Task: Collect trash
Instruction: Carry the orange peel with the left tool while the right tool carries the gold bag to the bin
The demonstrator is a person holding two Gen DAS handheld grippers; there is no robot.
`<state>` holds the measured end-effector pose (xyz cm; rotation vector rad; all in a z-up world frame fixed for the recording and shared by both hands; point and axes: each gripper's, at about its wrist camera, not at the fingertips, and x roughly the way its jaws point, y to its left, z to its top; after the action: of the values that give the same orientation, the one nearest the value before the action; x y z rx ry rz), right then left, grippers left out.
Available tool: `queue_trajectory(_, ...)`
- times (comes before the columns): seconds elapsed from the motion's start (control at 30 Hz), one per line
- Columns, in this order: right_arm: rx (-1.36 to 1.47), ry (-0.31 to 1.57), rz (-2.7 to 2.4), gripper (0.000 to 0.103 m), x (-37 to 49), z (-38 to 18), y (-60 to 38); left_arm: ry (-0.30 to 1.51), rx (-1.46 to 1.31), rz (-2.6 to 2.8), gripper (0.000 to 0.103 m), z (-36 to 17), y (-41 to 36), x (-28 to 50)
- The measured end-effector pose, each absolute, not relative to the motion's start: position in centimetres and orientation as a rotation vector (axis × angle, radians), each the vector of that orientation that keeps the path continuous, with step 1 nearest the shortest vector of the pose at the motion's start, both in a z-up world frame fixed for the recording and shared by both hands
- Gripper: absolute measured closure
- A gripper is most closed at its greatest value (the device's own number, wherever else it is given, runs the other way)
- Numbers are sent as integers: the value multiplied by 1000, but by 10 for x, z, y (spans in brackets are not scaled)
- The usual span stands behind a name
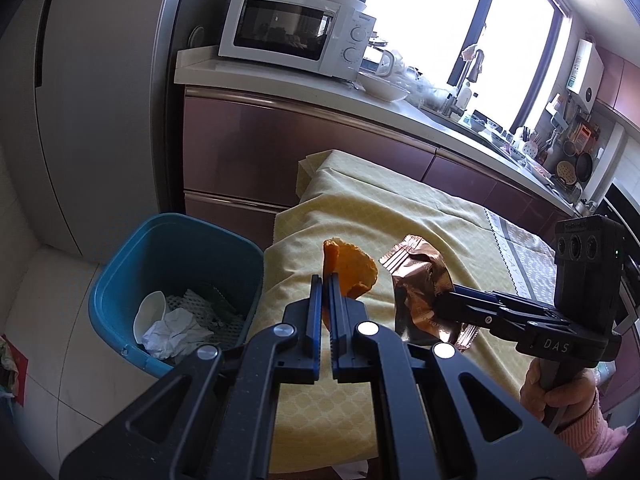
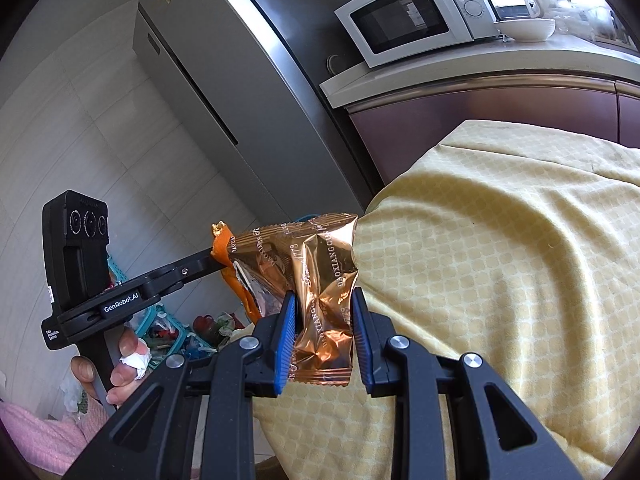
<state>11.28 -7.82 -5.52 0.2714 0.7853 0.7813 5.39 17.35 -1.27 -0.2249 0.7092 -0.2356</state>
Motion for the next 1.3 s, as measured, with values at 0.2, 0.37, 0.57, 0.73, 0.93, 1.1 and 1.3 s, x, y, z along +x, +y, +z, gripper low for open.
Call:
queue_trajectory(0.2,263,782,793,77,115,-53,-72,702,-229,-215,99,-10,182,54)
queue_trajectory(0.37,256,782,803,77,117,-53,-67,701,-232,-204,99,-10,187,55)
queue_trajectory(0.57,248,784,811,77,119,-53,-63,696,-232,-190,99,-9,192,56)
queue_trajectory(0.73,243,785,818,77,121,-54,-58,698,-235,-177,99,-10,198,58)
queue_trajectory(0.93,238,787,825,77,122,-53,-53,699,-237,-162,99,-11,203,59)
queue_trajectory(1.1,234,791,829,77,123,-53,-50,698,-239,-150,99,-11,207,61)
queue_trajectory(1.3,228,790,830,77,124,-52,-44,698,-243,-137,99,-12,213,63)
